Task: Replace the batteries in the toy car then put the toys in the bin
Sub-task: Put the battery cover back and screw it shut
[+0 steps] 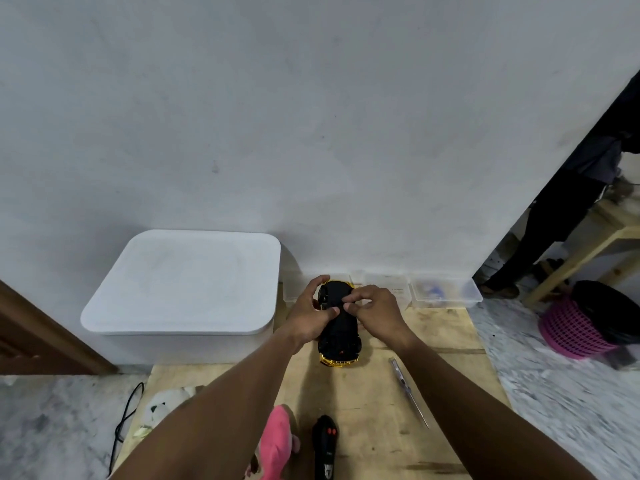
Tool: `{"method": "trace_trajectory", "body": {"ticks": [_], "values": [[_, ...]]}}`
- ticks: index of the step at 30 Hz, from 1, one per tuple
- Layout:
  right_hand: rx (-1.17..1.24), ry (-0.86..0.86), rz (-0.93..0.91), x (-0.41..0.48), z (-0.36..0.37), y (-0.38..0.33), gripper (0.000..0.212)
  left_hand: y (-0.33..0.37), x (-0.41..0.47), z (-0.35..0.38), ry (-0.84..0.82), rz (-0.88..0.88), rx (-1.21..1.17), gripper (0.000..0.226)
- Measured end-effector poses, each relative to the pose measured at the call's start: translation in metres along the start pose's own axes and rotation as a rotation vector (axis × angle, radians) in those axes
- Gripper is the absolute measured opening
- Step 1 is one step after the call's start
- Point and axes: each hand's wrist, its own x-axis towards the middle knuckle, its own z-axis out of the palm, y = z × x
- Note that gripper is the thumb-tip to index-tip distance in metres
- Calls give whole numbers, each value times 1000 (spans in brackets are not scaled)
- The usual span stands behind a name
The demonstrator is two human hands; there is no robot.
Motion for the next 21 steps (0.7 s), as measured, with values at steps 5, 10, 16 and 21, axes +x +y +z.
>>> {"method": "trace_trajectory", "body": {"ticks": [5, 10, 16, 21], "values": [[40, -10, 50, -3, 3, -4, 6, -2, 0, 2, -9, 64, 94, 65], [-56, -15, 1, -1, 3, -6, 14, -4, 1, 2, -31, 104, 128, 47], [-218, -23, -105, 3, 0, -1, 8, -3, 3, 4, -19, 43, 100, 32], [-33, 27, -30, -1, -13, 16, 10, -1, 1, 3, -43, -53, 76, 25]]}}
